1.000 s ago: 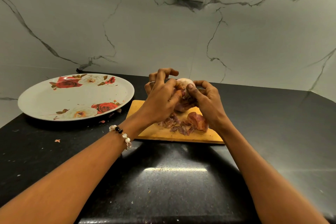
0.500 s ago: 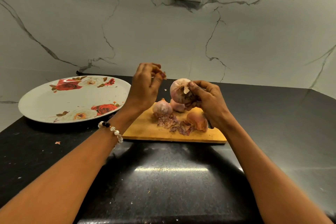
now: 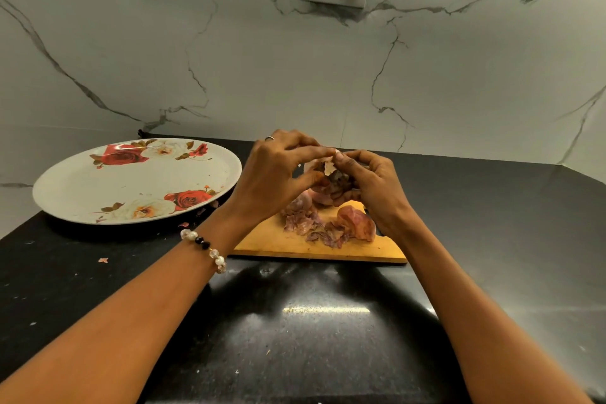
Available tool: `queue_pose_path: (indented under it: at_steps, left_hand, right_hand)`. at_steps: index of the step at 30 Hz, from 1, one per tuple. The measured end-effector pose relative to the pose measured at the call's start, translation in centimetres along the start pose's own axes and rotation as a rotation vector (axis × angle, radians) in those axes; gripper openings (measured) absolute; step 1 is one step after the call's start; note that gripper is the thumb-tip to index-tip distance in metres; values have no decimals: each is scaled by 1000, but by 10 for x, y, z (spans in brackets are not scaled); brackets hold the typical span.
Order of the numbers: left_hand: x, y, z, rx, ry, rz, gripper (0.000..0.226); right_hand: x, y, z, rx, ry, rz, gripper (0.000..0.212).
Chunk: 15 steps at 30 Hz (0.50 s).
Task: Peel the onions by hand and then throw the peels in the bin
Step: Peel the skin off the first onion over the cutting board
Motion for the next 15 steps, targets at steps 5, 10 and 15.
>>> queue_pose_path:
  at_steps: [5,10,15]
  left_hand:
    - [4,-5,1,83,47,-124,17]
    - [1,-30,0,426,32,-403,17]
    - [-5,-62,-6,718,47,-615,13]
  right_hand:
    - [-5,-1,-2,-11,-16,-5,30]
    - [-4,3,-2,-60,-1,23,25]
    - [-4,6,-2,-83,10,46,19]
Point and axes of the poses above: each hand's wrist, its own z-axis towards the middle knuckle, its own x-axis out of the back of the hand, y = z × x, the point moved 10 cm from there along z, towards the middle knuckle, and after that the axes turned 14 degrees about x, right-handed, at the moved point
